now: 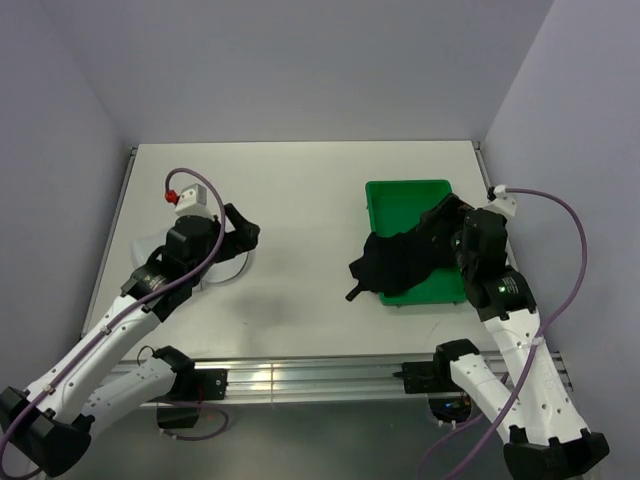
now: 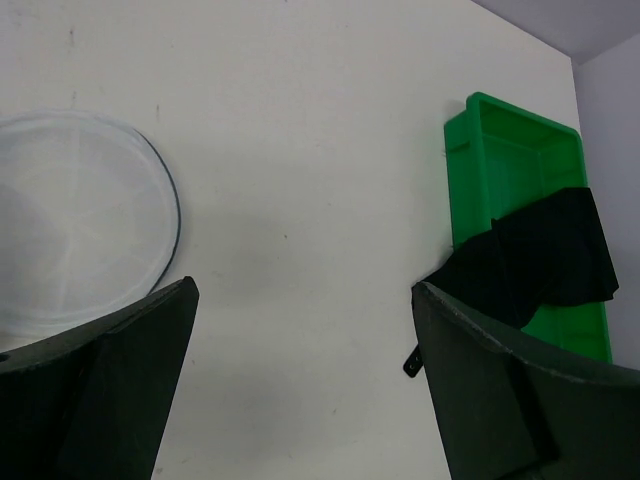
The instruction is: Place the bra in the laundry bag and zip it closed
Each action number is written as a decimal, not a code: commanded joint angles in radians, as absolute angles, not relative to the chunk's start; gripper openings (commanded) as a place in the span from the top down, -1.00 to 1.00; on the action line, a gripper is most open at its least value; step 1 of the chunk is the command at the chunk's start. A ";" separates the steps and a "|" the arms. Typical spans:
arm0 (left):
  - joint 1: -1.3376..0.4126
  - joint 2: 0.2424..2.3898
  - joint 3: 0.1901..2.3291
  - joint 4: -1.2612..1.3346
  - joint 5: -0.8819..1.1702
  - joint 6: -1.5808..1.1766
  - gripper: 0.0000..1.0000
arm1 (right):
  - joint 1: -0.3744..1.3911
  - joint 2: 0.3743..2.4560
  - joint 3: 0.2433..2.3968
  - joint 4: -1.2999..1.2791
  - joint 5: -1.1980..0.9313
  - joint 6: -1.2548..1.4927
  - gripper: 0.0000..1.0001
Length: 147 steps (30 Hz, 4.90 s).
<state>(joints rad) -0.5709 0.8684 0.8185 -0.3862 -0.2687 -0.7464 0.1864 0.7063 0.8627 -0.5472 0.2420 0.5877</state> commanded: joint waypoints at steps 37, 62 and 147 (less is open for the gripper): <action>-0.563 0.709 0.899 -0.506 -0.405 -0.614 -0.99 | 0.008 1.012 0.815 -0.608 0.278 0.692 -0.95; -0.543 0.653 0.876 -0.497 -0.373 -0.598 -0.98 | -0.057 1.307 0.710 -0.275 0.239 0.891 -1.00; -0.396 0.692 0.847 -0.451 -0.175 -0.597 -0.99 | 0.767 1.575 0.913 -0.092 0.621 0.735 0.98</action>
<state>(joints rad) -0.4019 0.6899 0.8528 -0.4885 -0.2325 -0.6044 0.7177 1.6012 0.9379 -0.1234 0.4934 0.7959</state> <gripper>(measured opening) 0.992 0.039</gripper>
